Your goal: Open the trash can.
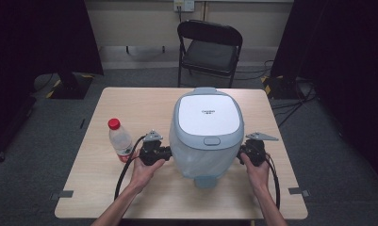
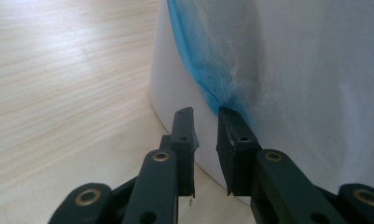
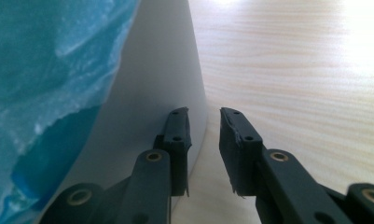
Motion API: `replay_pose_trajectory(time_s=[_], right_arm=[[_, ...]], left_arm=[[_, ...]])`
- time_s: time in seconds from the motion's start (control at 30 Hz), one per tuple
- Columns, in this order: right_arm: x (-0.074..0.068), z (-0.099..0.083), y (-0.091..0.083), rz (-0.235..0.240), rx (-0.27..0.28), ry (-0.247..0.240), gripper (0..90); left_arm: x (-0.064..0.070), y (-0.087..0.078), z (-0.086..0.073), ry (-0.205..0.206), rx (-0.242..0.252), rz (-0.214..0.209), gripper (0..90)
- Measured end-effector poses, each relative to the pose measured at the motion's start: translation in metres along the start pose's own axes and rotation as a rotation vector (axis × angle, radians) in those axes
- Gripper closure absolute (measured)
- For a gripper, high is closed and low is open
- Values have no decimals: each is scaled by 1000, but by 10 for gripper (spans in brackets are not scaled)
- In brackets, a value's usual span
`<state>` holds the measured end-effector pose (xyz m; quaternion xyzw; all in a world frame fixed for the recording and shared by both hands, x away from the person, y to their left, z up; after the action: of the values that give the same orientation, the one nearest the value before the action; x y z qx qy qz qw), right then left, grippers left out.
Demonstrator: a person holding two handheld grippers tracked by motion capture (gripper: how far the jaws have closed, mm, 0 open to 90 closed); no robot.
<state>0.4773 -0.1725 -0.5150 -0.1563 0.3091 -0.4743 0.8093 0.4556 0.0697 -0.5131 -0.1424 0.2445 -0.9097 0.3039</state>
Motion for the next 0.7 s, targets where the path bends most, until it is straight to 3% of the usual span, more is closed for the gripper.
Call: replay_pose_trajectory(time_s=[0.37, 0.4, 0.53, 0.57, 0.6, 0.7], right_arm=[[-8, -19, -20, 8, -29, 13, 690], [-5, -20, -21, -19, -25, -7, 568], [2, -23, -21, -56, -43, -35, 413], [2, -23, -21, -56, -43, -35, 413], [6, -26, -22, -88, -63, -49, 381], [14, -34, -24, -102, -84, -32, 332]], left_arm=[[14, -10, -8, 31, -8, -2, 732], [13, -11, -9, 37, -15, -3, 703], [12, -14, -12, 62, -18, 11, 628], [12, -14, -12, 62, -18, 11, 621], [12, -15, -14, 52, -23, 11, 611], [11, -24, -14, 40, -8, -3, 576]])
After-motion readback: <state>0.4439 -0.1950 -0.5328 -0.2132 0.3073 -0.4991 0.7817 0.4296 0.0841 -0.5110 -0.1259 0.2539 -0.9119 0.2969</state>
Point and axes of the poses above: each handheld gripper's, and its own axes: y roughly forward along the jaws, z roughly out of its top, x roughly to its right, the point moved 10 cm from there along y, roughly forward along the jaws, and after that the axes turned 10 degrees about y, right-handed, at the moved point
